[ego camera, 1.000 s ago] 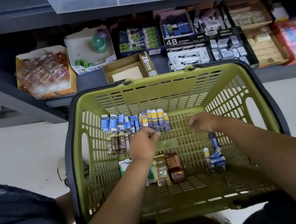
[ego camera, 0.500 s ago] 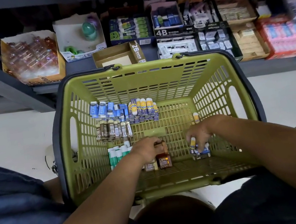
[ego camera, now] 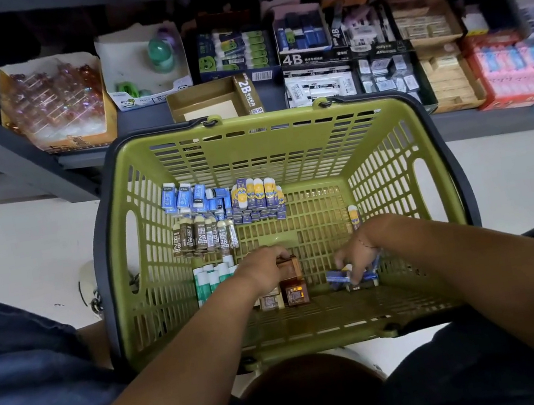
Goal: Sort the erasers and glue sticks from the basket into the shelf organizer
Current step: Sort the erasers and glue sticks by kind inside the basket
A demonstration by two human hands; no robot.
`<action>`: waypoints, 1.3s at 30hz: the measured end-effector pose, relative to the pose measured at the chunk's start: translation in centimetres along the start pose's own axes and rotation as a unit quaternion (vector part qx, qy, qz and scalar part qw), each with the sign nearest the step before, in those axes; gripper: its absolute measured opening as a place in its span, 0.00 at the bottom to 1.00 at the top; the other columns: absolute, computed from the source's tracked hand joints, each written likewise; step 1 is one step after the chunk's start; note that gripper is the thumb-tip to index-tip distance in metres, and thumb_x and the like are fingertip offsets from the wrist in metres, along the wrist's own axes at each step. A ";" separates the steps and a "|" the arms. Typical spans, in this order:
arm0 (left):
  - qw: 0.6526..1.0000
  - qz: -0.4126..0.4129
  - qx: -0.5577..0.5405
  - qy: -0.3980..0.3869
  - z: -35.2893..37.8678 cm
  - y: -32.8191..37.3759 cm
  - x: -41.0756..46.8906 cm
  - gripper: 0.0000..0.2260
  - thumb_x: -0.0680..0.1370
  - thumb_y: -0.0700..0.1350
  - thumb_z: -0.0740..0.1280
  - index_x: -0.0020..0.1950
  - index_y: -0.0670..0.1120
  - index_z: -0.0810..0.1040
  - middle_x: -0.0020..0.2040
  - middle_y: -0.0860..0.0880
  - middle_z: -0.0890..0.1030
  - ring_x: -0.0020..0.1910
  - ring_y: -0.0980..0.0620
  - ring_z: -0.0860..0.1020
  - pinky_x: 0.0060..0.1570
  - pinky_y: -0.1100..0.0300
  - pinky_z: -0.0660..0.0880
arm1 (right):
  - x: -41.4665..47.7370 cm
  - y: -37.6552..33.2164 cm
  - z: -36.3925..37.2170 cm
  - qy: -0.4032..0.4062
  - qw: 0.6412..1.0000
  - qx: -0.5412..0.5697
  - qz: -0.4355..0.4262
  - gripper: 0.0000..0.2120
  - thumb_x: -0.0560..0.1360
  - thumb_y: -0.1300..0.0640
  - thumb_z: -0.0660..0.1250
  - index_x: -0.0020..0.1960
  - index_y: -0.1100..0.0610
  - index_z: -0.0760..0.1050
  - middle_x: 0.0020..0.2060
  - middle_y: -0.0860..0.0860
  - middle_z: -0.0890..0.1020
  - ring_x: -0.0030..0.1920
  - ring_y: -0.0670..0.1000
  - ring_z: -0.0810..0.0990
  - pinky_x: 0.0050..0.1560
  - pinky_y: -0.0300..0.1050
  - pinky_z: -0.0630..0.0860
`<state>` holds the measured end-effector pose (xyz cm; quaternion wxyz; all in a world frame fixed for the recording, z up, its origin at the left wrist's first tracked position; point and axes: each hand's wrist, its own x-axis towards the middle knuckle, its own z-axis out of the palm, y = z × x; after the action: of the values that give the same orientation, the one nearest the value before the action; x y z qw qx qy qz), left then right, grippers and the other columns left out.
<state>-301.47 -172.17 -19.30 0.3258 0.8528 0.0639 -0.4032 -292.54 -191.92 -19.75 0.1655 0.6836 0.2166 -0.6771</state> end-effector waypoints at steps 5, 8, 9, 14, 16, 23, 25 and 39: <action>1.000 0.000 -0.002 0.001 0.1 -0.1 0.2 0.16 0.80 0.50 0.65 0.68 0.52 0.72 0.67 0.48 0.73 0.63 0.47 0.73 0.61 0.55 0.71 | -0.3 -0.5 -0.2 -0.029 0.999 -0.042 0.010 0.23 0.78 0.48 0.65 0.69 0.55 0.66 0.57 0.53 0.69 0.51 0.52 0.71 0.46 0.45 0.71; 1.000 0.001 0.005 0.003 0.0 0.0 0.1 0.16 0.80 0.50 0.65 0.68 0.52 0.72 0.67 0.47 0.72 0.63 0.46 0.72 0.60 0.56 0.71 | 0.0 -0.4 0.0 -0.058 0.997 0.027 0.032 0.28 0.78 0.50 0.66 0.74 0.52 0.59 0.62 0.56 0.70 0.50 0.52 0.75 0.49 0.46 0.76; 1.000 0.001 0.006 0.003 0.0 0.0 0.1 0.16 0.80 0.50 0.65 0.68 0.52 0.72 0.67 0.47 0.72 0.63 0.46 0.72 0.60 0.56 0.71 | 0.1 -0.4 0.1 -0.065 0.996 0.042 0.039 0.29 0.78 0.50 0.65 0.75 0.52 0.58 0.63 0.57 0.71 0.46 0.50 0.76 0.45 0.45 0.76; 1.000 0.001 0.000 0.001 0.0 0.1 -0.2 0.16 0.80 0.50 0.65 0.68 0.52 0.72 0.68 0.47 0.72 0.63 0.46 0.72 0.60 0.57 0.70 | 1.2 -0.3 0.8 -0.091 0.994 0.030 0.045 0.16 0.76 0.44 0.65 0.54 0.55 0.70 0.42 0.53 0.75 0.36 0.50 0.73 0.39 0.44 0.71; 1.000 0.001 -0.001 0.000 0.0 0.2 -0.2 0.16 0.80 0.50 0.65 0.68 0.52 0.72 0.68 0.47 0.72 0.64 0.46 0.72 0.61 0.57 0.70 | 1.5 -0.2 1.1 -0.096 0.993 0.060 0.036 0.19 0.77 0.46 0.65 0.60 0.58 0.70 0.44 0.54 0.75 0.35 0.50 0.74 0.37 0.44 0.72; 1.000 0.000 -0.005 -0.008 0.0 0.1 -0.2 0.16 0.80 0.50 0.64 0.68 0.53 0.72 0.69 0.48 0.71 0.65 0.46 0.71 0.62 0.56 0.69 | 0.5 0.6 1.4 -0.095 0.974 0.206 -0.028 0.17 0.76 0.52 0.68 0.62 0.55 0.69 0.51 0.53 0.74 0.34 0.50 0.75 0.34 0.40 0.78; 1.000 0.001 -0.003 -0.012 0.0 0.1 -0.1 0.17 0.80 0.52 0.64 0.69 0.52 0.72 0.70 0.49 0.71 0.66 0.47 0.71 0.64 0.55 0.69 | 0.3 1.0 1.4 -0.089 0.969 0.226 -0.043 0.21 0.76 0.53 0.68 0.66 0.56 0.67 0.60 0.57 0.71 0.35 0.50 0.76 0.36 0.40 0.79; 0.714 0.008 -0.698 -0.060 -3.0 5.6 -1.8 0.22 0.80 0.60 0.56 0.63 0.46 0.75 0.59 0.42 0.81 0.57 0.46 0.80 0.62 0.45 0.74 | -7.7 -2.5 -5.5 0.095 0.806 0.488 -0.321 0.10 0.78 0.61 0.63 0.59 0.56 0.71 0.47 0.55 0.79 0.43 0.49 0.79 0.48 0.40 0.80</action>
<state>-298.63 -174.47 -13.79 0.8346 0.3579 0.3007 -0.2915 -289.04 -187.43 -11.74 -0.4384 0.6263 0.0789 -0.6398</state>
